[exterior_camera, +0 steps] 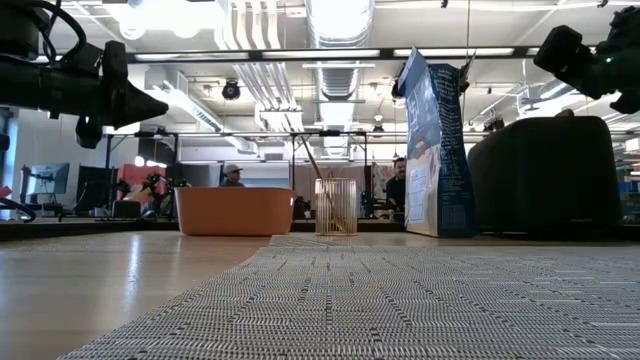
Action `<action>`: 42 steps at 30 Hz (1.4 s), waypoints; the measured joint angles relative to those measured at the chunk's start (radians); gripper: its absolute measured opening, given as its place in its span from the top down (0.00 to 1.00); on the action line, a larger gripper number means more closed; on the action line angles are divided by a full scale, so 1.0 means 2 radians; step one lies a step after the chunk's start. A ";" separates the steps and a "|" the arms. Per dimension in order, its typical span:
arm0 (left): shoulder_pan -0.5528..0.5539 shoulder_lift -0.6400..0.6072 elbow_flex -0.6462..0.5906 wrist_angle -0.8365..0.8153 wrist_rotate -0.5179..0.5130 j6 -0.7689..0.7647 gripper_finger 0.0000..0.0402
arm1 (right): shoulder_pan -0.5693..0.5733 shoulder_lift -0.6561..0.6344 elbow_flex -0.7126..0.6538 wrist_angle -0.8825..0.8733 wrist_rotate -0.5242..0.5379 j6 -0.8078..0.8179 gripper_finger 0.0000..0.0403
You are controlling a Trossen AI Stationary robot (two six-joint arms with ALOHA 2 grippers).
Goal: Arrange a breakfast setting
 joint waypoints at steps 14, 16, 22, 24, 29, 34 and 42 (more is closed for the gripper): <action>0.000 0.000 0.000 0.000 0.000 0.000 0.94 | 0.000 0.000 0.000 0.000 0.000 0.000 0.77; 0.000 0.000 0.000 0.006 0.000 -0.024 0.94 | 0.000 0.000 0.000 0.000 0.000 0.000 0.77; 0.000 0.002 0.000 0.017 0.001 -0.062 0.94 | 0.000 0.000 0.000 0.000 0.000 0.000 0.77; 0.000 0.002 0.000 0.022 0.005 -0.044 0.94 | 0.000 0.000 0.000 0.000 0.000 0.000 0.77; -0.001 0.002 0.000 0.010 0.009 -0.036 0.94 | 0.000 0.000 0.000 0.000 0.000 0.000 0.77; -0.001 0.001 0.000 0.008 -0.023 -0.051 0.94 | 0.000 0.000 0.000 0.000 0.000 0.000 0.77; -0.001 0.010 0.000 0.008 -0.054 -0.067 0.94 | 0.000 0.000 0.000 0.000 0.000 0.000 0.77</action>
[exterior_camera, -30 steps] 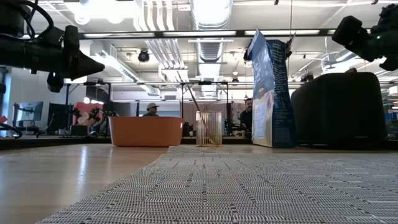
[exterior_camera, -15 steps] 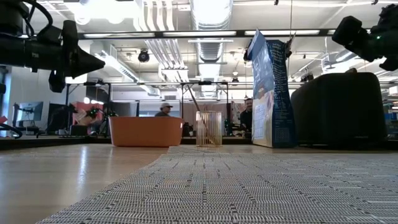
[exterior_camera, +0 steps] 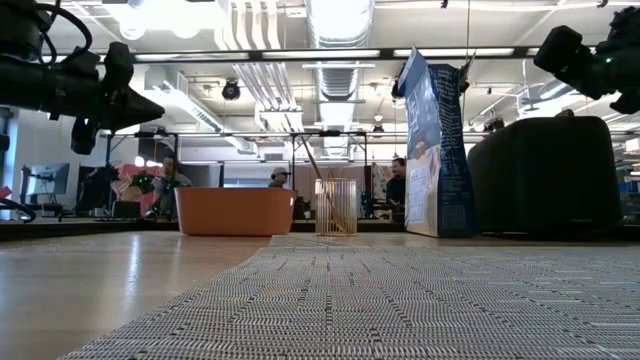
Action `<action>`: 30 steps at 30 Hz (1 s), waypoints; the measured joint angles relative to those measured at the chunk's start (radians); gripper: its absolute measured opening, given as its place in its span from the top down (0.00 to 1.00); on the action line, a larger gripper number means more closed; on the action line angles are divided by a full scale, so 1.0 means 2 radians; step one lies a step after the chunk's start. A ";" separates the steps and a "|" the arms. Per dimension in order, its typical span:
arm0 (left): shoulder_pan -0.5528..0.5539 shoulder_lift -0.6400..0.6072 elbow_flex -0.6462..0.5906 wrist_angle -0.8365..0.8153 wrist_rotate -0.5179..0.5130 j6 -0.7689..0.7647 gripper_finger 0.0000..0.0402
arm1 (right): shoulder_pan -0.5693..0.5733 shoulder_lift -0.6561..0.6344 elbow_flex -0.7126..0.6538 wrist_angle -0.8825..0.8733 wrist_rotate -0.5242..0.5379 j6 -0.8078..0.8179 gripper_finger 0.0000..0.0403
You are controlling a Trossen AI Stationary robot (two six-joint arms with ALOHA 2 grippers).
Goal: Arrange a breakfast setting
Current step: Put the orange bin on the gray table mat
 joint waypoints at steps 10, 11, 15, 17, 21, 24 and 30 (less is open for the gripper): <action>0.000 0.044 0.000 0.026 0.031 0.005 0.94 | 0.000 0.000 0.000 0.000 0.000 0.000 0.77; 0.000 0.049 0.000 0.034 0.037 0.006 0.94 | 0.000 0.000 0.000 0.000 0.000 0.000 0.77; 0.000 0.076 0.009 0.040 0.051 0.005 0.94 | 0.000 0.000 0.000 0.000 0.000 0.000 0.77; 0.000 0.095 0.023 0.037 0.055 0.005 0.94 | 0.000 0.000 0.000 0.000 0.000 0.000 0.77; 0.000 0.147 0.058 0.025 0.058 0.005 0.94 | 0.000 0.000 0.000 0.000 0.000 0.000 0.77; 0.000 0.192 0.091 -0.007 0.058 0.006 0.94 | 0.000 0.000 0.000 0.000 0.000 0.000 0.77; 0.000 0.298 0.181 -0.133 0.058 -0.015 0.94 | 0.000 0.000 0.000 0.000 0.000 0.000 0.77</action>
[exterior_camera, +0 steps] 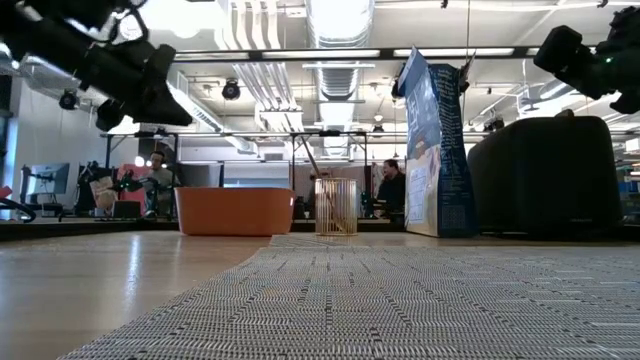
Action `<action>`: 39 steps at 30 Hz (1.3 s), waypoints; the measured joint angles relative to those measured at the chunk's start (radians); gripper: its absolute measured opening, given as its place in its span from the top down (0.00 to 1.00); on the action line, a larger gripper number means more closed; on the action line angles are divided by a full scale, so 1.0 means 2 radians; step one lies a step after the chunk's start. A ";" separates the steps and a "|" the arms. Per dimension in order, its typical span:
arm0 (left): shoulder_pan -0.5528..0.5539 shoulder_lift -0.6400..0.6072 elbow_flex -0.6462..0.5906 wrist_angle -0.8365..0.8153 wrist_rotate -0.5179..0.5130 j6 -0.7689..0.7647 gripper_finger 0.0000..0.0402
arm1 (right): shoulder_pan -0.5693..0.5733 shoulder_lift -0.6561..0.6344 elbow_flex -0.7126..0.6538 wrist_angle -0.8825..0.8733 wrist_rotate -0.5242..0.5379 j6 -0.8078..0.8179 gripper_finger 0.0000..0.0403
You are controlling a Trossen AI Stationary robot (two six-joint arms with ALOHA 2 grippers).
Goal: Arrange a breakfast setting
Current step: Put the orange bin on the gray table mat
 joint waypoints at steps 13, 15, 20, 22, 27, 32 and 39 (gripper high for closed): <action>0.016 0.157 0.146 -0.195 0.066 -0.024 0.94 | 0.000 0.000 0.000 0.000 0.000 0.000 0.77; 0.027 0.161 0.143 -0.191 0.079 -0.017 0.94 | 0.000 0.000 0.000 0.000 0.000 0.000 0.77; 0.052 0.177 0.132 -0.182 0.084 0.010 0.94 | 0.000 0.000 0.000 0.000 0.000 0.000 0.77; 0.053 0.188 0.131 -0.179 0.084 0.011 0.94 | 0.000 0.000 0.000 0.000 0.000 0.000 0.77; 0.053 0.224 0.130 -0.182 0.084 -0.015 0.94 | 0.000 0.000 0.000 0.000 0.000 0.000 0.77; 0.053 0.252 0.131 -0.174 0.083 -0.049 0.94 | 0.000 0.000 0.000 0.000 0.000 0.000 0.77; 0.053 0.246 0.137 -0.231 0.083 -0.029 0.94 | 0.000 0.000 0.000 0.000 0.000 0.000 0.77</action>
